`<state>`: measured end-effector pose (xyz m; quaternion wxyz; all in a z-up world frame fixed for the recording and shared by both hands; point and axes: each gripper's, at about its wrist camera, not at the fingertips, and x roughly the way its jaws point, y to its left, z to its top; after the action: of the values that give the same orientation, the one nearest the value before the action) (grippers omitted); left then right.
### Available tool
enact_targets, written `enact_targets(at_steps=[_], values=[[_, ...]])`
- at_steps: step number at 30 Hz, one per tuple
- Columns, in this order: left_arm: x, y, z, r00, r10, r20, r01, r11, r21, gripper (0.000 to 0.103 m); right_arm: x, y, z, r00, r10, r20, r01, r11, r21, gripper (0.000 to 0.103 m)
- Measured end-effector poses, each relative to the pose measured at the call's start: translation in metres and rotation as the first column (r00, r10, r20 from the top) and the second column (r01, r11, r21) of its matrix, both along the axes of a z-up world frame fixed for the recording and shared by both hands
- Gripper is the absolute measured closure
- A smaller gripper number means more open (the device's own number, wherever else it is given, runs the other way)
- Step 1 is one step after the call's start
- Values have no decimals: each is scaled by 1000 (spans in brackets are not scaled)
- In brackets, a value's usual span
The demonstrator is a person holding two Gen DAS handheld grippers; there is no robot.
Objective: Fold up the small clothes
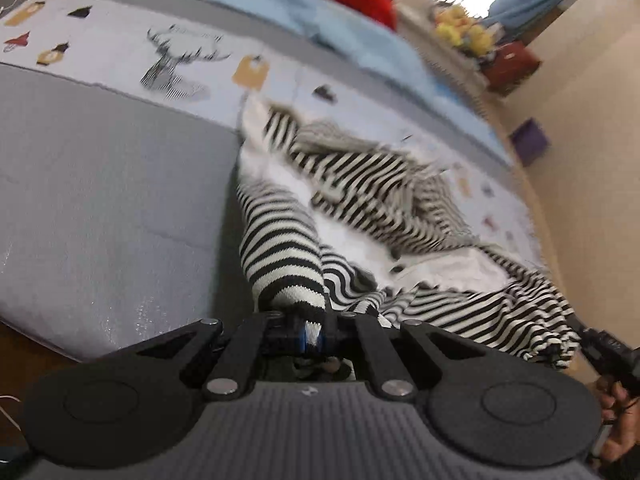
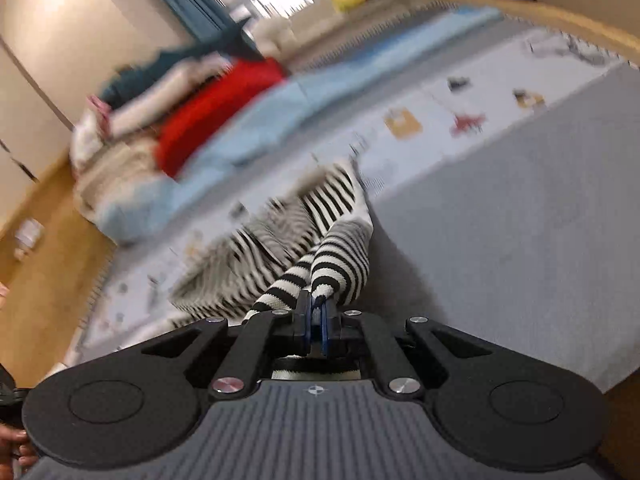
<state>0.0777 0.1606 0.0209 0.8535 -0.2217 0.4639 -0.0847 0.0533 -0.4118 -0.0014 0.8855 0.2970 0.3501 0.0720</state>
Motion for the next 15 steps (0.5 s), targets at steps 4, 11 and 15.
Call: enact_targets(at_steps=[4,11,15], values=[[-25,5,29,998,-27,54,29,999,-36,98,-33,-13,32,996,7,87,-9,1000,27,100],[-12,12,13,999,21,33,-18,996,-90,98,-61,-26,43,993,-22,115,16,999,48,100],[31,23,-6,997,77,1,-76,992,-97,98,-29,-26,23,998,-49,44,48,999,27,100]])
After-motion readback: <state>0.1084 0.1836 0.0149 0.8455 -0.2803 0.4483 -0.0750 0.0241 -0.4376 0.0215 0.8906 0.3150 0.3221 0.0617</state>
